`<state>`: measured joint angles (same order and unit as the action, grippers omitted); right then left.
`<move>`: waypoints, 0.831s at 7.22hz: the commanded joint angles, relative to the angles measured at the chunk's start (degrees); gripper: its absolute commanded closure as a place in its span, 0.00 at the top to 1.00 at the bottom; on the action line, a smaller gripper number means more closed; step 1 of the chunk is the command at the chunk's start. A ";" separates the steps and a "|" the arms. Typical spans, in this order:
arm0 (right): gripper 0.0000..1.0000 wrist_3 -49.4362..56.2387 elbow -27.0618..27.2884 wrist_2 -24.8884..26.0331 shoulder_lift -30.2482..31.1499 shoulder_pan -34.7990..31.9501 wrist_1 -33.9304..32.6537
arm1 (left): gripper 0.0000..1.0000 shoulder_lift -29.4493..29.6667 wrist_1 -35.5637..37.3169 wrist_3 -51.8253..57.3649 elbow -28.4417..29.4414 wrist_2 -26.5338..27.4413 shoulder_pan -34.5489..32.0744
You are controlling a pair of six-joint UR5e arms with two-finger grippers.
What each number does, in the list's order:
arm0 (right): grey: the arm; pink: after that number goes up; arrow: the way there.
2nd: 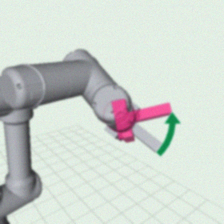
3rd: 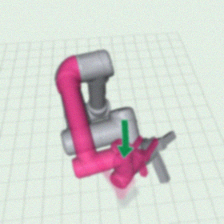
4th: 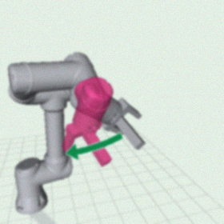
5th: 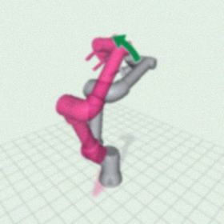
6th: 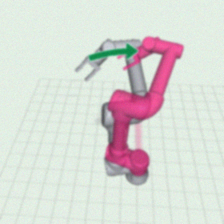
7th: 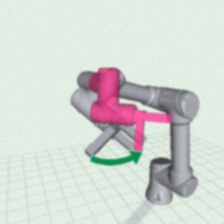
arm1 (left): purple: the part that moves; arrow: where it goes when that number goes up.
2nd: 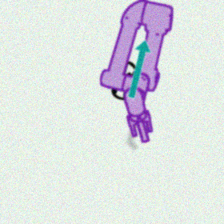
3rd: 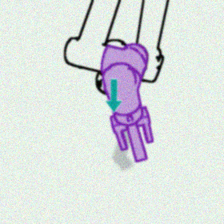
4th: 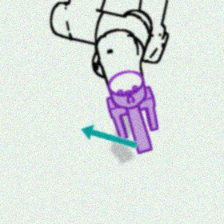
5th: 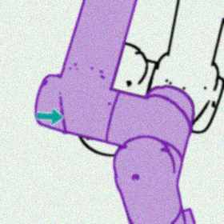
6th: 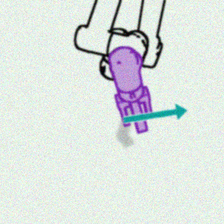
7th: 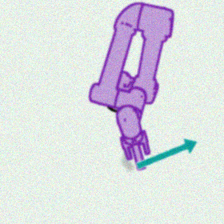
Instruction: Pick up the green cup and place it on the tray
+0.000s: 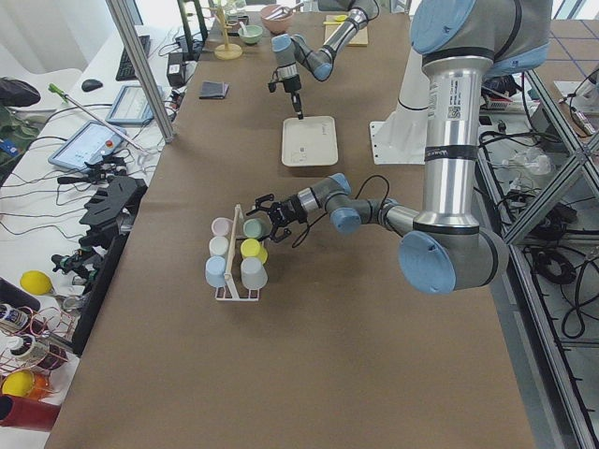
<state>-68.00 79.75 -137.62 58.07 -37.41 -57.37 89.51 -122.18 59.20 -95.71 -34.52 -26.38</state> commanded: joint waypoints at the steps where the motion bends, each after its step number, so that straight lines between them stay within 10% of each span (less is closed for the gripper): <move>1: 0.00 0.24 0.49 0.42 0.90 0.68 -0.02 | 0.93 1.10 -2.01 1.97 1.22 0.07 -0.16; 2: 0.00 -0.02 0.58 0.42 0.99 0.59 -0.02 | 0.90 1.11 -2.01 1.97 1.23 0.16 -0.16; 4: 0.73 -0.29 1.11 -0.11 1.34 -1.08 -1.42 | 0.71 0.93 -4.36 2.06 1.57 0.33 -0.33; 6: 0.91 -0.38 6.97 0.42 1.43 -2.13 -12.36 | 0.63 0.67 -5.61 3.02 1.67 0.42 -0.42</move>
<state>-68.37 83.48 -137.34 59.44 -38.69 -63.74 90.31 -127.05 61.53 -94.07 -34.18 -26.76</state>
